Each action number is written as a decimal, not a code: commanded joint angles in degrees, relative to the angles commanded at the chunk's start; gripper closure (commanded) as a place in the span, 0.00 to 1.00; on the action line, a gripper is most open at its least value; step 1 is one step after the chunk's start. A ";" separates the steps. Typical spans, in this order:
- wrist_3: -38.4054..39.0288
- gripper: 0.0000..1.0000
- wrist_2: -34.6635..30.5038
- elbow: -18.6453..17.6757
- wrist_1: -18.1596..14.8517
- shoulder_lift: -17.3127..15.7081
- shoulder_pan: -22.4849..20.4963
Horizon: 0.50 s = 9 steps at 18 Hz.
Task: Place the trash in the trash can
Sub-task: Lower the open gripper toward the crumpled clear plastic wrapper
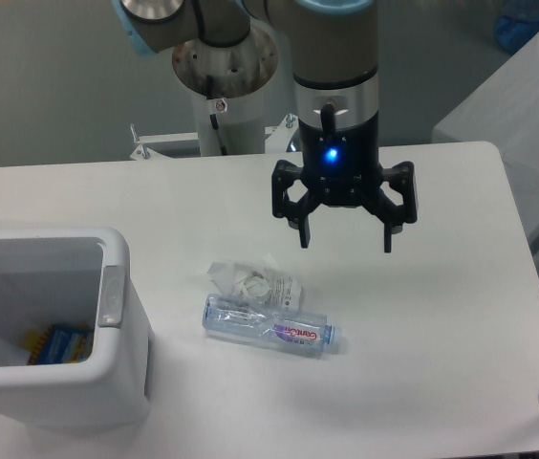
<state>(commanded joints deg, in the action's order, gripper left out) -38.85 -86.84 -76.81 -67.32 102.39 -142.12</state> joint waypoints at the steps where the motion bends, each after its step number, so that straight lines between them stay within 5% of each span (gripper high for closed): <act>1: 0.00 0.00 0.00 -0.09 0.00 0.00 0.00; 9: 0.79 0.00 -3.08 -2.46 2.36 2.80 0.70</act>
<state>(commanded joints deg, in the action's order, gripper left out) -38.06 -89.91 -79.27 -64.97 105.20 -141.42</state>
